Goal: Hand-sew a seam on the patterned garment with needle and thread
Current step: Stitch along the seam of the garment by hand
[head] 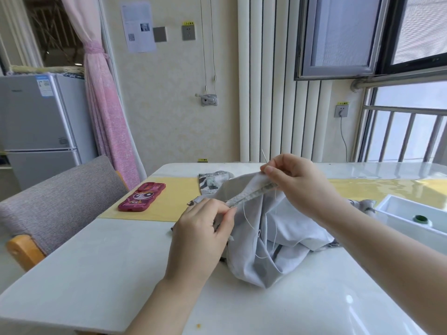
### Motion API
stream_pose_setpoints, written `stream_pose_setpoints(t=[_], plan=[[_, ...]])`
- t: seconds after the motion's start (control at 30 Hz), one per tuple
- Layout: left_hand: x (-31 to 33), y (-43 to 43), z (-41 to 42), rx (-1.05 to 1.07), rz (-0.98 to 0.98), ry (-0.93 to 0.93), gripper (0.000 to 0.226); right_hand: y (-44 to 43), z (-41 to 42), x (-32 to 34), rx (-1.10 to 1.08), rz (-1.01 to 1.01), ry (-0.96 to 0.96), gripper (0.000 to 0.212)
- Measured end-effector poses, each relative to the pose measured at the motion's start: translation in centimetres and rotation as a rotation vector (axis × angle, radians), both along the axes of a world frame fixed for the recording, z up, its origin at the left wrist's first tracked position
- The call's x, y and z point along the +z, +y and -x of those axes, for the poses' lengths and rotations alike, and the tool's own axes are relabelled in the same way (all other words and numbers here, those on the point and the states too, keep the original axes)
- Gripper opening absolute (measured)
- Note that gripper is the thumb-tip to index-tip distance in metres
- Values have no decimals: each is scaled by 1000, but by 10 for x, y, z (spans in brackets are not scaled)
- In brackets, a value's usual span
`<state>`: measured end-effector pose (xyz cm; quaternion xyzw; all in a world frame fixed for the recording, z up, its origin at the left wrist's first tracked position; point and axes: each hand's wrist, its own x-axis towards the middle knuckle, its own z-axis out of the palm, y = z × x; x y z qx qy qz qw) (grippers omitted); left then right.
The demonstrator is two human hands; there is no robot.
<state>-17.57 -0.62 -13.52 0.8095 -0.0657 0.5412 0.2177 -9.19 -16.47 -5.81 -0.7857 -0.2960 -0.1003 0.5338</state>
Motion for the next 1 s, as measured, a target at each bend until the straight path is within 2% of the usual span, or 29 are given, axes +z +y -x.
stream_pose_setpoints(t=[0.13, 0.23, 0.3, 0.33, 0.4, 0.47, 0.57, 0.67, 0.87, 1.0], plan=[[0, 1, 4, 4, 17, 50, 21, 0, -3, -3, -11, 31, 7, 14], [2, 1, 6, 6, 87, 141, 9, 0, -2, -4, -11, 38, 1, 15], [5, 0, 6, -6, 154, 260, 32, -1, -2, -4, -6, 42, -16, 14], [7, 0, 6, -10, 175, 309, 34, -1, -1, -4, -5, 50, -27, 14], [11, 0, 6, -24, 194, 359, 17, -1, 1, -3, -5, 68, -43, 15], [13, -2, 7, -77, 260, 366, 7, -2, 0, -3, 6, 75, -34, 16], [16, -4, 6, -156, 397, 361, 16, -3, 0, -3, 39, 79, 22, 17], [18, -7, 3, -125, 447, 326, 21, -1, 0, -6, 75, 23, 94, 18], [13, -10, -5, -19, 443, 271, 31, 2, -1, -8, 145, -183, 236, 20], [8, -12, -7, -21, 457, 259, 29, 3, -2, -9, 151, -175, 235, 20]])
